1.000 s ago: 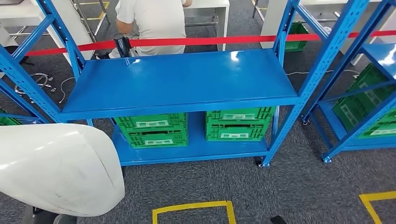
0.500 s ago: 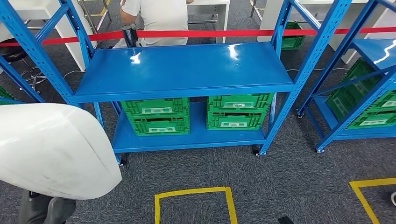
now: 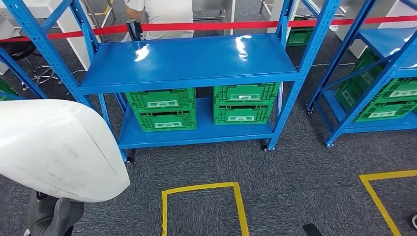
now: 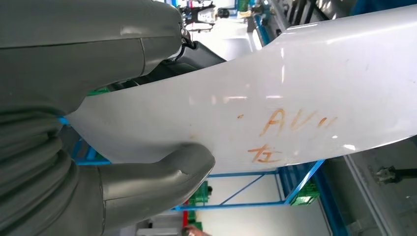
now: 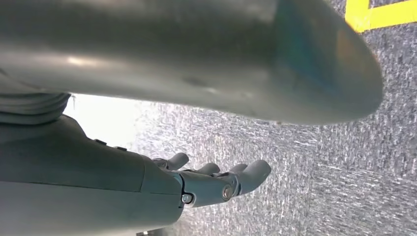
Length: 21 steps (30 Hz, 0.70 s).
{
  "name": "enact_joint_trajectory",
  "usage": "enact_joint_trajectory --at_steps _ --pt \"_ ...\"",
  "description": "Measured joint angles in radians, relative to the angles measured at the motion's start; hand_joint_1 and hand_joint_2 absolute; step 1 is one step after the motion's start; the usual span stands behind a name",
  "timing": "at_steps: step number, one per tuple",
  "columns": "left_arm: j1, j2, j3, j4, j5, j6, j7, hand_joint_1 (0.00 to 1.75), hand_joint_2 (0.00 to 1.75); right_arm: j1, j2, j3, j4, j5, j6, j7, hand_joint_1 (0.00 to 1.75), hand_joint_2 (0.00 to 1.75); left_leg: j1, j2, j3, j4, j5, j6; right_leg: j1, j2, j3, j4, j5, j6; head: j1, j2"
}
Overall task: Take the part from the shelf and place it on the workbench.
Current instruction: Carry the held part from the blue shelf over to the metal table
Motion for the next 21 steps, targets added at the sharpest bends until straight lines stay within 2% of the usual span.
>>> enact_joint_trajectory --at_steps 1,3,4,5,6,7,8,9,10,11,12,13,14,15,16,18,19,20,21 --pt "-0.007 0.001 0.0 0.008 0.001 -0.001 0.004 1.75 1.75 0.0 0.001 -0.003 0.0 -0.001 -0.001 0.002 0.0 0.0 0.003 -0.002 -0.013 0.039 -0.045 -0.008 -0.003 -0.002 -0.013 -0.001 0.014 -0.005 -0.001 0.0" --pt "-0.021 0.001 0.001 0.024 0.003 -0.002 0.008 1.75 1.75 0.0 0.002 -0.007 0.0 0.0 -0.001 0.008 0.0 0.0 0.011 -0.003 -0.04 0.157 -0.143 -0.021 -0.004 -0.005 -0.044 -0.001 0.039 -0.007 -0.002 0.0" --pt "-0.026 0.001 0.001 0.032 0.003 -0.002 0.009 1.75 1.75 0.0 0.003 -0.008 0.0 0.0 -0.001 0.01 0.0 0.0 0.016 -0.003 -0.044 0.212 -0.164 -0.026 -0.005 -0.006 -0.061 -0.001 0.053 -0.006 -0.002 0.0" --pt "-0.031 0.001 0.001 0.039 0.004 -0.003 0.01 1.75 1.75 0.0 0.004 -0.009 0.0 0.0 0.0 0.012 0.0 0.0 0.019 -0.003 -0.038 0.244 -0.16 -0.029 -0.005 -0.007 -0.078 0.0 0.066 -0.003 -0.002 0.0" --pt "-0.036 0.001 0.001 0.047 0.004 -0.003 0.012 1.75 1.75 0.0 0.004 -0.011 0.0 0.001 0.002 0.014 0.0 0.0 0.022 -0.003 -0.016 0.245 -0.137 -0.031 -0.006 -0.007 -0.094 0.001 0.079 0.0 -0.002 0.0" --pt "-0.043 0.002 0.0 0.054 0.003 -0.003 0.013 1.75 1.75 0.0 0.004 -0.012 0.0 0.002 0.005 0.016 0.0 0.0 0.024 -0.003 0.022 0.211 -0.109 -0.032 -0.007 -0.008 -0.108 0.002 0.092 0.003 -0.002 0.0" --pt "-0.052 0.002 0.0 0.062 0.0 -0.003 0.013 1.75 1.75 -0.001 0.005 -0.014 0.0 0.003 0.009 0.017 0.0 0.0 0.025 -0.004 0.078 0.146 -0.094 -0.031 -0.008 -0.008 -0.121 0.003 0.104 0.008 -0.002 0.0" --pt "-0.062 0.001 -0.001 0.07 -0.004 -0.003 0.013 1.75 1.75 -0.002 0.006 -0.014 0.0 0.005 0.013 0.019 0.0 0.0 0.024 -0.005 0.14 0.062 -0.097 -0.028 -0.008 -0.008 -0.131 0.004 0.116 0.013 -0.002 0.0" --pt "-0.072 0.001 -0.002 0.078 -0.007 -0.003 0.011 1.75 1.75 -0.002 0.007 -0.015 0.0 0.007 0.016 0.018 0.0 0.0 0.021 -0.006 0.187 -0.006 -0.108 -0.023 -0.009 -0.007 -0.137 0.003 0.129 0.019 -0.001 0.0" --pt "-0.082 0.001 -0.003 0.087 -0.009 -0.003 0.009 1.75 1.75 -0.003 0.008 -0.015 0.0 0.009 0.018 0.018 0.0 0.0 0.017 -0.008 0.216 -0.056 -0.121 -0.017 -0.01 -0.007 -0.141 0.0 0.141 0.025 -0.001 0.0" --pt "-0.089 0.001 -0.004 0.097 -0.01 -0.003 0.007 1.75 1.75 -0.003 0.01 -0.015 0.0 0.01 0.018 0.018 0.0 0.0 0.012 -0.008 0.222 -0.078 -0.125 -0.009 -0.011 -0.007 -0.143 -0.004 0.153 0.033 -0.001 0.0" --pt "-0.094 0.001 -0.005 0.107 -0.011 -0.003 0.005 1.75 1.75 -0.002 0.012 -0.015 0.0 0.011 0.019 0.018 0.0 0.0 0.011 -0.007 0.212 -0.08 -0.117 0.001 -0.014 -0.006 -0.144 -0.01 0.164 0.04 -0.002 0.0" --pt "-0.099 -0.001 -0.006 0.115 -0.012 -0.002 0.005 1.75 1.75 -0.001 0.014 -0.015 0.0 0.012 0.019 0.018 0.0 0.0 0.011 -0.004 0.203 -0.082 -0.106 0.011 -0.016 -0.005 -0.149 -0.008 0.161 0.046 -0.002 0.0" --pt "-0.103 -0.002 -0.008 0.122 -0.012 -0.002 0.004 1.75 1.75 0.001 0.016 -0.015 0.0 0.013 0.019 0.018 0.0 0.0 0.011 -0.002 0.191 -0.083 -0.093 0.023 -0.018 -0.003 -0.159 0.008 0.137 0.05 -0.001 0.0" --pt "-0.106 -0.004 -0.01 0.128 -0.012 -0.002 0.004 1.75 1.75 0.002 0.018 -0.015 0.0 0.013 0.019 0.018 0.0 0.0 0.012 0.001 0.177 -0.085 -0.079 0.032 -0.018 -0.001 -0.174 0.046 0.094 0.053 -0.001 0.0" --pt "-0.11 -0.006 -0.014 0.139 -0.013 -0.001 0.004 1.75 1.75 0.002 0.021 -0.015 0.0 0.014 0.018 0.018 0.0 0.0 0.009 0.004 0.144 -0.082 -0.051 0.042 -0.017 0.002 -0.208 0.175 -0.016 0.054 0.0 0.0" --pt "-0.111 -0.006 -0.014 0.144 -0.013 -0.001 0.004 1.75 1.75 0.002 0.021 -0.015 0.0 0.015 0.018 0.018 0.0 0.0 0.007 0.005 0.126 -0.079 -0.037 0.042 -0.015 0.004 -0.218 0.239 -0.045 0.054 0.0 0.0" --pt "-0.111 -0.007 -0.015 0.149 -0.013 -0.001 0.004 1.75 1.75 0.001 0.022 -0.015 0.0 0.015 0.019 0.018 0.0 0.0 0.006 0.006 0.106 -0.074 -0.024 0.042 -0.014 0.005 -0.216 0.281 -0.048 0.054 0.0 0.0" --pt "-0.111 -0.007 -0.015 0.153 -0.013 -0.001 0.004 1.75 1.75 0.002 0.022 -0.015 0.0 0.015 0.019 0.018 0.0 0.0 0.005 0.006 0.086 -0.067 -0.012 0.041 -0.013 0.005 -0.199 0.291 -0.029 0.053 0.0 0.0"
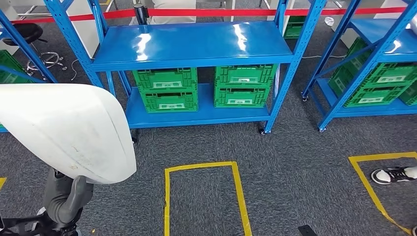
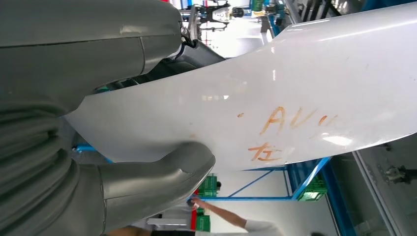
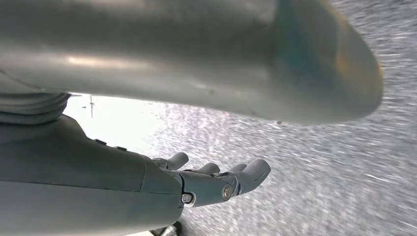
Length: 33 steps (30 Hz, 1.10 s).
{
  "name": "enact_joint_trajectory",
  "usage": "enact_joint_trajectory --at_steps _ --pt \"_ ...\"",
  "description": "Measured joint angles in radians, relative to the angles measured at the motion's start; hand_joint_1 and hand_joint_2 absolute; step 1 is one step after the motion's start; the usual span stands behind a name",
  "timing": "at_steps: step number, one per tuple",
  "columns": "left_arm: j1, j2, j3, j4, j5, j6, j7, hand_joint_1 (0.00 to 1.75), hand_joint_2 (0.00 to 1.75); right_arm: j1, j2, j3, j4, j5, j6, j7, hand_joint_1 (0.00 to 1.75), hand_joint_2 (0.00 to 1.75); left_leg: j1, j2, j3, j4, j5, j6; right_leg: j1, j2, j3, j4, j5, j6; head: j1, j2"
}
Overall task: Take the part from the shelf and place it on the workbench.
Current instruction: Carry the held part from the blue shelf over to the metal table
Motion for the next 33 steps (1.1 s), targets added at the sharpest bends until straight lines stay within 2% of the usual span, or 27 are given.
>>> enact_joint_trajectory --at_steps 2,4,5,6,8,9,11,12,13,14,15,16,17,18,19,20,21,23,24,25,26,28,29,30,31,32,33 --pt "-0.001 0.0 0.0 0.006 0.0 0.0 0.0 1.75 1.75 -0.001 0.0 0.0 0.0 0.0 0.0 0.0 0.0 0.0 0.001 0.0 -0.042 0.019 0.019 -0.006 0.001 0.0 0.087 -0.081 0.044 -0.002 0.0 0.0" --pt "-0.003 0.0 0.0 0.008 0.0 0.0 0.0 1.75 1.75 -0.004 0.0 0.0 0.0 0.0 0.0 -0.001 0.0 0.0 -0.001 0.001 -0.072 0.038 0.034 -0.016 0.005 0.001 0.183 -0.215 0.026 -0.01 0.001 0.0" --pt "-0.004 0.0 0.0 0.009 0.001 0.0 0.0 1.75 1.75 -0.005 0.001 0.0 0.0 0.0 0.0 -0.001 0.0 0.0 -0.001 0.001 -0.079 0.043 0.041 -0.022 0.007 0.002 0.206 -0.257 0.008 -0.016 0.002 0.0" --pt "-0.006 -0.001 -0.001 0.01 0.001 0.0 0.001 1.75 1.75 -0.005 0.001 0.0 0.0 -0.001 0.001 -0.002 0.0 0.0 -0.002 0.001 -0.083 0.043 0.049 -0.028 0.01 0.004 0.211 -0.275 -0.001 -0.023 0.002 0.0" --pt "-0.009 -0.002 -0.003 0.014 -0.002 0.0 0.008 1.75 1.75 -0.005 0.003 -0.002 0.0 -0.002 0.003 -0.003 0.0 0.0 0.0 0.0 -0.088 0.042 0.059 -0.04 0.008 0.002 0.196 -0.279 0.015 -0.039 0.001 0.0" --pt "-0.01 -0.003 -0.003 0.016 -0.006 0.0 0.014 1.75 1.75 -0.005 0.004 -0.003 0.0 -0.002 0.004 -0.002 0.0 0.0 0.002 -0.001 -0.095 0.052 0.041 -0.047 0.007 0.0 0.186 -0.281 0.027 -0.047 0.0 0.0" --pt "-0.01 -0.001 -0.004 0.02 -0.014 0.003 0.022 1.75 1.75 -0.007 0.007 -0.006 0.0 0.001 0.006 0.003 0.0 0.0 0.006 -0.005 -0.117 0.124 -0.048 -0.061 0.004 -0.004 0.162 -0.284 0.054 -0.057 0.0 0.0" --pt "-0.01 0.001 -0.004 0.021 -0.015 0.004 0.024 1.75 1.75 -0.007 0.009 -0.006 0.0 0.003 0.009 0.005 0.0 0.0 0.008 -0.006 -0.13 0.184 -0.102 -0.068 0.004 -0.005 0.146 -0.284 0.068 -0.059 -0.001 0.0" --pt "-0.011 0.004 -0.005 0.024 -0.013 0.006 0.025 1.75 1.75 -0.006 0.011 -0.006 0.0 0.004 0.013 0.006 0.0 0.0 0.01 -0.006 -0.137 0.245 -0.138 -0.072 0.005 -0.005 0.13 -0.283 0.081 -0.059 -0.001 0.0" --pt "-0.011 0.006 -0.005 0.028 -0.012 0.009 0.026 1.75 1.75 -0.006 0.013 -0.006 0.0 0.005 0.017 0.005 0.0 0.0 0.011 -0.006 -0.136 0.292 -0.15 -0.075 0.005 -0.006 0.113 -0.282 0.095 -0.058 0.0 0.0" --pt "-0.012 0.009 -0.005 0.031 -0.01 0.014 0.028 1.75 1.75 -0.006 0.015 -0.006 0.0 0.005 0.021 0.002 0.0 0.0 0.012 -0.006 -0.125 0.315 -0.141 -0.076 0.005 -0.007 0.096 -0.28 0.108 -0.057 0.0 0.0" --pt "-0.013 0.011 -0.005 0.033 -0.008 0.02 0.031 1.75 1.75 -0.007 0.019 -0.007 0.0 0.003 0.026 -0.002 0.0 0.0 0.012 -0.006 -0.096 0.302 -0.115 -0.074 0.005 -0.008 0.079 -0.278 0.121 -0.055 0.0 0.0" --pt "-0.014 0.012 -0.005 0.032 -0.007 0.027 0.034 1.75 1.75 -0.007 0.023 -0.008 0.0 0.001 0.03 -0.006 0.0 0.0 0.013 -0.007 -0.05 0.256 -0.091 -0.071 0.005 -0.008 0.063 -0.277 0.134 -0.053 0.0 0.0" --pt "-0.015 0.014 -0.005 0.029 -0.006 0.034 0.038 1.75 1.75 -0.007 0.029 -0.008 0.0 -0.001 0.035 -0.009 0.0 0.0 0.012 -0.007 0.009 0.184 -0.089 -0.067 0.005 -0.007 0.05 -0.276 0.146 -0.05 0.0 0.0" --pt "-0.016 0.016 -0.005 0.025 -0.005 0.04 0.04 1.75 1.75 -0.007 0.036 -0.01 0.0 -0.002 0.039 -0.011 0.0 0.0 0.009 -0.008 0.069 0.103 -0.098 -0.061 0.006 -0.007 0.039 -0.275 0.158 -0.045 0.0 0.0" --pt "-0.015 0.017 -0.005 0.018 -0.006 0.045 0.042 1.75 1.75 -0.007 0.043 -0.011 0.0 -0.003 0.042 -0.013 0.0 0.0 0.006 -0.008 0.11 0.041 -0.113 -0.055 0.006 -0.007 0.037 -0.277 0.17 -0.04 0.001 0.0" --pt "-0.016 0.02 -0.005 0.012 -0.008 0.048 0.042 1.75 1.75 -0.007 0.05 -0.012 0.0 -0.001 0.045 -0.015 0.0 0.0 0.002 -0.009 0.132 0.002 -0.125 -0.048 0.004 -0.007 0.037 -0.282 0.182 -0.034 0.0 0.0" --pt "-0.013 0.026 -0.005 -0.002 -0.011 0.051 0.042 1.75 1.75 -0.007 0.066 -0.014 0.002 0.002 0.054 -0.024 0.0 0.0 -0.002 -0.009 0.126 -0.014 -0.106 -0.032 -0.001 -0.006 0.038 -0.296 0.209 -0.02 -0.002 0.0" --pt "-0.011 0.029 -0.005 -0.008 -0.011 0.052 0.042 1.75 1.75 -0.006 0.074 -0.014 0.004 0.003 0.059 -0.032 0.0 0.0 -0.002 -0.007 0.117 -0.017 -0.092 -0.024 -0.002 -0.004 0.032 -0.294 0.205 -0.015 -0.004 0.0" --pt "-0.009 0.032 -0.004 -0.017 -0.011 0.053 0.044 1.75 1.75 -0.006 0.081 -0.014 0.004 0.002 0.065 -0.04 0.0 0.0 0.0 -0.005 0.104 -0.021 -0.076 -0.014 -0.002 -0.002 0.021 -0.274 0.179 -0.011 -0.003 0.0" --pt "-0.009 0.033 -0.004 -0.025 -0.01 0.053 0.048 1.75 1.75 -0.006 0.087 -0.014 0.005 -0.002 0.072 -0.049 0.0 0.0 0.002 -0.003 0.088 -0.024 -0.059 -0.007 -0.002 0.0 0.005 -0.232 0.132 -0.01 -0.002 0.0" --pt "-0.017 0.034 -0.004 -0.038 -0.006 0.056 0.068 1.75 1.75 -0.009 0.096 -0.018 0.006 -0.021 0.084 -0.056 0.0 0.0 0.001 -0.002 0.048 -0.023 -0.029 0.001 0.0 0.001 -0.029 -0.098 0.018 -0.01 0.001 0.0" --pt "-0.022 0.034 -0.004 -0.042 -0.003 0.058 0.083 1.75 1.75 -0.012 0.099 -0.022 0.006 -0.033 0.087 -0.054 0.0 0.0 0.0 -0.002 0.028 -0.021 -0.014 0.001 0.001 0.001 -0.036 -0.035 -0.011 -0.01 0.001 0.0" --pt "-0.028 0.034 -0.005 -0.045 0.0 0.061 0.098 1.75 1.75 -0.014 0.103 -0.027 0.006 -0.045 0.088 -0.046 0.0 0.0 -0.001 -0.002 0.007 -0.018 0.003 0.001 0.003 0.002 -0.031 0.007 -0.014 -0.011 0.001 0.0" --pt "-0.032 0.034 -0.005 -0.048 0.003 0.065 0.112 1.75 1.75 -0.016 0.108 -0.034 0.007 -0.057 0.088 -0.036 0.0 0.0 -0.001 -0.002 -0.015 -0.014 0.018 -0.001 0.005 0.002 -0.01 0.018 0.006 -0.013 0.001 0.0" --pt "-0.034 0.034 -0.005 -0.055 0.004 0.071 0.122 1.75 1.75 -0.016 0.112 -0.041 0.007 -0.065 0.087 -0.025 0.0 0.0 -0.001 -0.002 -0.037 -0.007 0.031 -0.004 0.006 0.002 0.029 -0.006 0.034 -0.015 0.001 0.0" --pt "-0.033 0.036 -0.005 -0.065 0.006 0.078 0.129 1.75 1.75 -0.016 0.117 -0.047 0.007 -0.07 0.085 -0.016 0.0 0.0 0.0 -0.002 -0.058 0.001 0.043 -0.007 0.007 0.002 0.087 -0.061 0.049 -0.017 0.001 0.0"
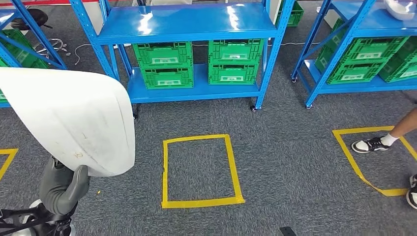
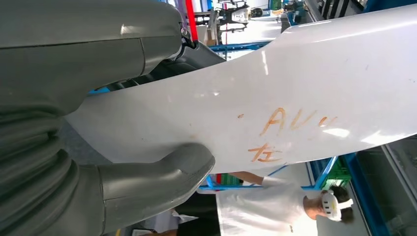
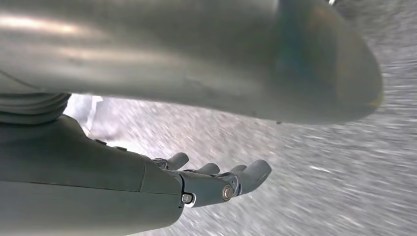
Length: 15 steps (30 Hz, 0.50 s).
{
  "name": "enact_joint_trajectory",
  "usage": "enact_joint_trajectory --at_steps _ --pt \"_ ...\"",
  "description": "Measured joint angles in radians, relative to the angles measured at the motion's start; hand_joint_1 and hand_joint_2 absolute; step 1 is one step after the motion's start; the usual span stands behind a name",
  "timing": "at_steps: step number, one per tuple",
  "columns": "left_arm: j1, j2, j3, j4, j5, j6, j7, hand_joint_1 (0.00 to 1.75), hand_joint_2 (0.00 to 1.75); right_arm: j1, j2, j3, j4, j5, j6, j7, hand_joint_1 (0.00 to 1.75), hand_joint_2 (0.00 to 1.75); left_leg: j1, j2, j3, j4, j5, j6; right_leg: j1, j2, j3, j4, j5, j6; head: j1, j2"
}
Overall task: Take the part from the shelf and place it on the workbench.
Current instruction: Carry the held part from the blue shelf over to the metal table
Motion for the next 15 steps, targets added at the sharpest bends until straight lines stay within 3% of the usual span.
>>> enact_joint_trajectory --at_steps 2,3,4,6,7,8,10,11,12,13,14,15 --pt "0.008 0.011 0.0 -0.024 0.01 0.01 0.001 1.75 1.75 -0.002 0.007 -0.008 0.0 -0.003 0.003 0.007 0.0 0.0 -0.002 0.002 -0.031 0.019 0.018 -0.01 0.004 0.0 0.119 -0.15 -0.031 -0.008 0.001 0.0" --pt "0.014 0.02 0.0 -0.033 0.019 0.012 -0.003 1.75 1.75 -0.003 0.011 -0.01 0.0 -0.003 0.005 0.003 0.0 0.0 -0.002 0.003 -0.039 0.025 0.026 -0.016 0.007 0.0 0.153 -0.203 -0.056 -0.013 0.001 0.0" --pt "0.023 0.032 0.0 -0.039 0.029 0.013 -0.01 1.75 1.75 -0.002 0.015 -0.011 0.0 -0.002 0.007 -0.003 0.0 0.0 -0.003 0.005 -0.043 0.025 0.035 -0.023 0.01 0.001 0.165 -0.231 -0.07 -0.019 0.002 0.0" --pt "0.044 0.055 0.0 -0.041 0.046 0.012 -0.025 1.75 1.75 0.002 0.024 -0.016 0.001 -0.004 0.008 -0.018 0.0 0.0 0.001 0.005 -0.049 0.024 0.045 -0.036 0.009 -0.002 0.15 -0.237 -0.055 -0.032 0.001 0.0" --pt "0.056 0.064 0.0 -0.041 0.051 0.011 -0.032 1.75 1.75 0.004 0.027 -0.018 0.001 -0.005 0.008 -0.024 0.0 0.0 0.003 0.002 -0.057 0.037 0.024 -0.043 0.007 -0.005 0.14 -0.238 -0.041 -0.04 0.0 0.0" --pt "0.065 0.073 0.0 -0.04 0.053 0.01 -0.038 1.75 1.75 0.005 0.03 -0.019 0.001 -0.006 0.007 -0.031 0.0 0.0 0.005 -0.001 -0.07 0.07 -0.017 -0.05 0.005 -0.008 0.126 -0.24 -0.027 -0.046 0.0 0.0" --pt "0.077 0.086 -0.001 -0.037 0.054 0.01 -0.046 1.75 1.75 0.005 0.033 -0.022 0.002 -0.008 0.004 -0.04 0.0 0.0 0.009 -0.004 -0.099 0.188 -0.126 -0.063 0.004 -0.012 0.093 -0.239 0.001 -0.052 -0.001 0.0" --pt "0.082 0.091 -0.001 -0.035 0.054 0.009 -0.048 1.75 1.75 0.005 0.034 -0.023 0.002 -0.008 0.003 -0.043 0.0 0.0 0.011 -0.004 -0.107 0.251 -0.16 -0.068 0.004 -0.013 0.075 -0.239 0.015 -0.051 -0.001 0.0" --pt "0.086 0.096 -0.001 -0.033 0.054 0.009 -0.049 1.75 1.75 0.005 0.035 -0.025 0.002 -0.008 0.002 -0.044 0.0 0.0 0.013 -0.004 -0.104 0.298 -0.17 -0.07 0.004 -0.014 0.055 -0.238 0.03 -0.05 -0.001 0.0" --pt "0.091 0.1 -0.001 -0.032 0.056 0.009 -0.051 1.75 1.75 0.005 0.035 -0.026 0.002 -0.007 0.001 -0.044 0.0 0.0 0.015 -0.004 -0.088 0.316 -0.158 -0.071 0.005 -0.015 0.037 -0.237 0.044 -0.048 -0.001 0.0" --pt "0.098 0.105 -0.001 -0.031 0.058 0.01 -0.055 1.75 1.75 0.005 0.035 -0.027 0.002 -0.003 -0.001 -0.045 0.0 0.0 0.016 -0.004 -0.053 0.298 -0.134 -0.07 0.005 -0.016 0.018 -0.236 0.059 -0.046 -0.001 0.0" --pt "0.106 0.111 0.001 -0.033 0.062 0.01 -0.059 1.75 1.75 0.005 0.035 -0.027 0.002 0.002 -0.003 -0.045 0.0 0.0 0.017 -0.005 0.0 0.246 -0.115 -0.068 0.005 -0.016 0.002 -0.235 0.073 -0.043 -0.001 0.0"
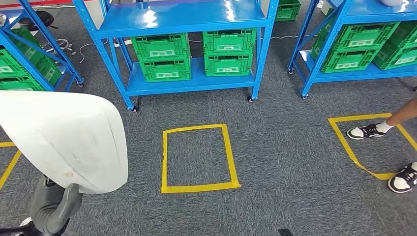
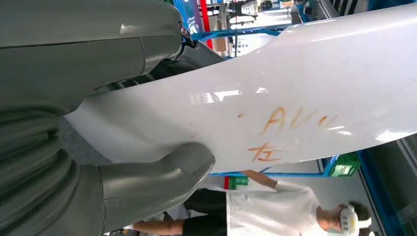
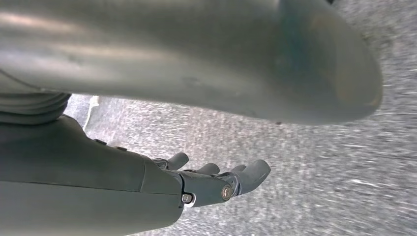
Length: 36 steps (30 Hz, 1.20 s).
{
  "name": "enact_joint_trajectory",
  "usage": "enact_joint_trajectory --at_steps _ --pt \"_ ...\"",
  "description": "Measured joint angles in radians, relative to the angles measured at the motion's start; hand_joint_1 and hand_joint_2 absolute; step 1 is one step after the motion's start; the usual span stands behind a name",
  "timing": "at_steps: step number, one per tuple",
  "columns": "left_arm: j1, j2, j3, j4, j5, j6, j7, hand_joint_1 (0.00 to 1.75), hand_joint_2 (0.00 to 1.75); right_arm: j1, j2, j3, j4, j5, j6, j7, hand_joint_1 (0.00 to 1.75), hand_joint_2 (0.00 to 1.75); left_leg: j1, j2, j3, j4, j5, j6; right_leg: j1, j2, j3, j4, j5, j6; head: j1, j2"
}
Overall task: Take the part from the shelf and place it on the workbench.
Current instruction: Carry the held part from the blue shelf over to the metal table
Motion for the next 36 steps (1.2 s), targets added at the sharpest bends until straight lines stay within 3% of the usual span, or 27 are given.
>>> enact_joint_trajectory --at_steps 2,3,4,6,7,9,10,11,12,13,14,15,16,18,19,21,23,26,27,28,29,30,32,33,34,36 --pt "0.019 0.01 0.007 -0.011 0.008 -0.001 -0.015 1.75 1.75 0.001 0.0 0.0 0.0 0.012 -0.006 -0.004 0.0 0.0 -0.003 -0.001 0.137 -0.162 -0.016 0.01 0.002 0.002 -0.022 0.003 0.024 0.009 0.0 0.0" --pt "0.027 0.013 0.013 -0.016 0.009 -0.004 -0.025 1.75 1.75 0.003 -0.002 0.0 0.0 0.014 -0.009 -0.008 0.0 0.0 -0.005 -0.002 0.182 -0.226 -0.032 0.016 0.003 0.003 -0.026 0.003 0.035 0.014 0.0 0.0" --pt "0.032 0.014 0.02 -0.019 0.008 -0.008 -0.036 1.75 1.75 0.004 -0.004 0.0 0.0 0.016 -0.011 -0.013 0.0 0.0 -0.009 -0.003 0.206 -0.264 -0.045 0.023 0.003 0.003 -0.028 0.001 0.046 0.02 0.0 0.0" --pt "0.036 0.014 0.033 -0.015 -0.003 -0.015 -0.054 1.75 1.75 0.007 -0.011 0.0 0.0 0.02 -0.012 -0.023 0.0 0.0 -0.011 -0.002 0.192 -0.276 -0.032 0.039 -0.001 0.003 -0.032 -0.002 0.06 0.033 -0.001 0.0" --pt "0.036 0.012 0.039 -0.012 -0.012 -0.016 -0.06 1.75 1.75 0.008 -0.015 0.0 0.0 0.024 -0.012 -0.026 0.0 0.0 -0.011 0.0 0.181 -0.275 -0.022 0.049 -0.003 0.005 -0.041 0.01 0.043 0.039 -0.002 0.0" --pt "0.031 0.004 0.044 -0.005 -0.03 -0.009 -0.062 1.75 1.75 0.012 -0.025 0.0 0.0 0.026 -0.017 -0.028 0.0 0.0 -0.01 0.002 0.153 -0.277 0.001 0.066 -0.006 0.009 -0.073 0.094 -0.046 0.048 -0.002 0.0" --pt "0.027 -0.002 0.046 0.001 -0.042 0.0 -0.061 1.75 1.75 0.012 -0.031 0.0 0.0 0.024 -0.022 -0.027 0.0 0.0 -0.011 0.001 0.137 -0.277 0.011 0.071 -0.005 0.011 -0.093 0.161 -0.098 0.05 0.0 0.0" --pt "0.022 -0.007 0.047 0.006 -0.054 0.012 -0.06 1.75 1.75 0.012 -0.037 0.0 0.0 0.022 -0.026 -0.027 0.0 0.0 -0.012 0.001 0.122 -0.276 0.022 0.072 -0.005 0.013 -0.11 0.23 -0.133 0.051 0.0 0.0" --pt "0.018 -0.014 0.049 0.012 -0.064 0.026 -0.059 1.75 1.75 0.013 -0.043 0.0 0.0 0.022 -0.029 -0.025 0.0 0.0 -0.013 0.001 0.108 -0.275 0.033 0.072 -0.005 0.014 -0.117 0.283 -0.143 0.051 0.0 0.0" --pt "0.016 -0.019 0.051 0.017 -0.072 0.04 -0.058 1.75 1.75 0.013 -0.049 0.0 0.0 0.026 -0.031 -0.023 0.0 0.0 -0.013 0.002 0.096 -0.272 0.044 0.07 -0.004 0.014 -0.109 0.308 -0.131 0.05 0.001 0.0" --pt "0.015 -0.024 0.054 0.02 -0.076 0.05 -0.058 1.75 1.75 0.013 -0.054 0.0 0.0 0.032 -0.03 -0.019 0.0 0.0 -0.013 0.003 0.084 -0.269 0.053 0.068 -0.003 0.015 -0.084 0.298 -0.106 0.049 0.001 0.0" --pt "0.015 -0.027 0.058 0.022 -0.078 0.06 -0.058 1.75 1.75 0.014 -0.058 0.0 0.0 0.039 -0.029 -0.016 0.0 0.0 -0.013 0.004 0.073 -0.263 0.061 0.064 -0.003 0.015 -0.036 0.247 -0.081 0.047 0.001 0.0" --pt "0.016 -0.03 0.063 0.022 -0.08 0.066 -0.057 1.75 1.75 0.014 -0.062 0.0 0.0 0.045 -0.028 -0.015 0.0 0.0 -0.013 0.005 0.061 -0.255 0.065 0.061 -0.002 0.015 0.024 0.171 -0.074 0.044 0.002 0.0" --pt "0.016 -0.032 0.072 0.021 -0.084 0.075 -0.056 1.75 1.75 0.012 -0.069 0.0 0.0 0.053 -0.026 -0.014 0.0 0.0 -0.016 0.006 0.042 -0.237 0.071 0.051 0.0 0.015 0.117 0.037 -0.094 0.034 0.002 0.0" --pt "0.017 -0.033 0.077 0.021 -0.089 0.079 -0.056 1.75 1.75 0.012 -0.072 0.001 0.0 0.056 -0.025 -0.012 0.0 0.0 -0.017 0.006 0.037 -0.232 0.074 0.046 0.002 0.014 0.134 0.006 -0.108 0.028 0.001 0.0" --pt "0.021 -0.035 0.085 0.018 -0.1 0.091 -0.057 1.75 1.75 0.014 -0.075 0.002 0.0 0.068 -0.024 -0.006 0.0 0.0 -0.017 0.003 0.031 -0.228 0.08 0.034 0.002 0.008 0.131 -0.003 -0.109 0.017 0.002 0.0" --pt "0.031 -0.038 0.097 0.014 -0.106 0.102 -0.063 1.75 1.75 0.016 -0.079 0.007 0.0 0.082 -0.024 -0.001 0.0 0.0 -0.014 -0.001 0.014 -0.198 0.059 0.02 -0.001 -0.002 0.125 -0.006 -0.099 0.003 0.001 0.0" --pt "0.05 -0.04 0.114 0.013 -0.108 0.111 -0.075 1.75 1.75 0.016 -0.086 0.015 0.0 0.092 -0.022 -0.001 0.0 0.0 -0.008 -0.003 -0.058 -0.025 -0.042 0.001 -0.001 -0.02 0.111 -0.007 -0.087 -0.008 -0.001 0.0" --pt "0.058 -0.041 0.118 0.013 -0.108 0.113 -0.077 1.75 1.75 0.017 -0.089 0.016 0.0 0.092 -0.021 -0.001 0.0 0.0 -0.006 -0.003 -0.079 0.031 -0.064 -0.002 -0.001 -0.028 0.107 -0.006 -0.084 -0.009 -0.001 0.0" --pt "0.064 -0.042 0.121 0.014 -0.108 0.114 -0.079 1.75 1.75 0.017 -0.091 0.017 0.0 0.093 -0.019 -0.002 0.0 0.0 -0.004 -0.003 -0.085 0.056 -0.068 -0.003 0.0 -0.036 0.104 -0.006 -0.082 -0.009 -0.001 0.0" --pt "0.069 -0.043 0.123 0.014 -0.108 0.114 -0.08 1.75 1.75 0.017 -0.093 0.018 0.0 0.093 -0.017 -0.002 0.0 0.0 -0.004 -0.001 -0.071 0.043 -0.053 -0.003 0.0 -0.045 0.102 -0.006 -0.081 -0.008 -0.001 0.0" --pt "0.072 -0.044 0.126 0.014 -0.108 0.114 -0.08 1.75 1.75 0.017 -0.093 0.019 0.0 0.093 -0.016 -0.002 0.0 0.0 -0.004 0.004 -0.037 -0.009 -0.025 -0.001 0.001 -0.055 0.102 -0.005 -0.081 -0.008 -0.001 0.0" --pt "0.072 -0.046 0.129 0.014 -0.108 0.113 -0.082 1.75 1.75 0.016 -0.094 0.02 0.0 0.096 -0.014 -0.005 0.0 0.0 -0.009 0.04 0.052 -0.155 0.025 0.011 0.003 -0.074 0.105 -0.005 -0.081 -0.004 -0.001 0.0" --pt "0.072 -0.049 0.131 0.014 -0.108 0.112 -0.083 1.75 1.75 0.016 -0.094 0.022 0.0 0.1 -0.013 -0.008 0.0 0.0 -0.014 0.056 0.08 -0.205 0.039 0.019 0.004 -0.083 0.107 -0.005 -0.081 0.0 0.0 0.0" --pt "0.071 -0.052 0.132 0.014 -0.108 0.11 -0.084 1.75 1.75 0.016 -0.095 0.024 0.0 0.105 -0.012 -0.011 0.0 0.0 -0.019 0.066 0.092 -0.231 0.04 0.028 0.006 -0.092 0.109 -0.005 -0.082 0.005 0.0 0.0" --pt "0.069 -0.06 0.132 0.014 -0.108 0.104 -0.081 1.75 1.75 0.014 -0.097 0.035 0.0 0.12 -0.006 -0.018 0.0 0.0 -0.022 0.05 0.085 -0.241 0.04 0.044 0.008 -0.114 0.112 -0.007 -0.084 0.018 0.002 0.0"
